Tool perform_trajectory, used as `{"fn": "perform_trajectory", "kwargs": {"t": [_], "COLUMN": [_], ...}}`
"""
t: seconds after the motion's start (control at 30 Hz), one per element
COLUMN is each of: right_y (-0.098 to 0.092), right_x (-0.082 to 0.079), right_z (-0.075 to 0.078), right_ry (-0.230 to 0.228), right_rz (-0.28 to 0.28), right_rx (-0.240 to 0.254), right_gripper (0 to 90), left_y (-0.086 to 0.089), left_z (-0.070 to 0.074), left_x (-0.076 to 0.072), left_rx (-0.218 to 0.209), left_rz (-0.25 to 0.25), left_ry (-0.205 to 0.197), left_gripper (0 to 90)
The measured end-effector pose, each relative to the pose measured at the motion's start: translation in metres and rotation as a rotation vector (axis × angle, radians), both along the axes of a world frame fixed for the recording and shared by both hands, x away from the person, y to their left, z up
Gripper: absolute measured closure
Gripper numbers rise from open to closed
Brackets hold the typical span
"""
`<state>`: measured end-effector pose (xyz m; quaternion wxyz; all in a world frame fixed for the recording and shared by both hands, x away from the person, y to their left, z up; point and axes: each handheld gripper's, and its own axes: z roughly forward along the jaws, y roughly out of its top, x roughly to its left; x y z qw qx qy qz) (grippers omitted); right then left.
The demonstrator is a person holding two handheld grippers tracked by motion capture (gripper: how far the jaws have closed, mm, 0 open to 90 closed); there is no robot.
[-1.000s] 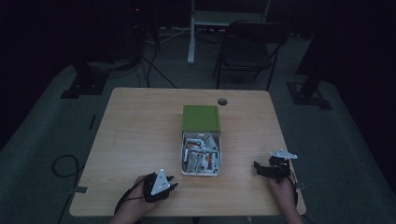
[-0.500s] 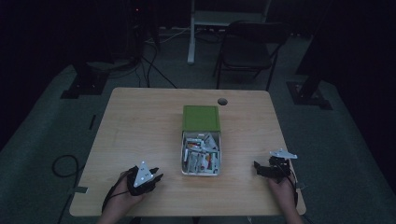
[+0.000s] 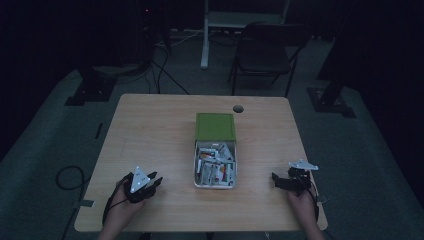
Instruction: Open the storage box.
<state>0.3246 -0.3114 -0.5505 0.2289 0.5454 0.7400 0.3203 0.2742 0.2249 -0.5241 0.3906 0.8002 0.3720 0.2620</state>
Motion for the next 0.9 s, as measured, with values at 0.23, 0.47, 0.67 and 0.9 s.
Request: {"fn": "perform_trajectory", "kwargs": {"t": [0.23, 0.47, 0.67, 0.9], "right_y": [0.000, 0.000, 0.000, 0.000], "right_x": [0.000, 0.000, 0.000, 0.000], "right_z": [0.000, 0.000, 0.000, 0.000], "right_ry": [-0.001, 0.000, 0.000, 0.000], "right_rz": [0.000, 0.000, 0.000, 0.000], "right_rx": [0.000, 0.000, 0.000, 0.000], "right_gripper": [12.4, 12.4, 12.4, 12.4], "left_y": [0.012, 0.024, 0.038, 0.050], "left_z": [-0.002, -0.002, -0.002, -0.004], "left_x": [0.003, 0.005, 0.007, 0.009], "left_rx": [-0.028, -0.081, -0.133, -0.130], "left_rz": [0.063, 0.144, 0.239, 0.341], "left_ry": [-0.006, -0.020, -0.062, -0.025], "left_gripper": [67.7, 67.6, 60.6, 46.5]}}
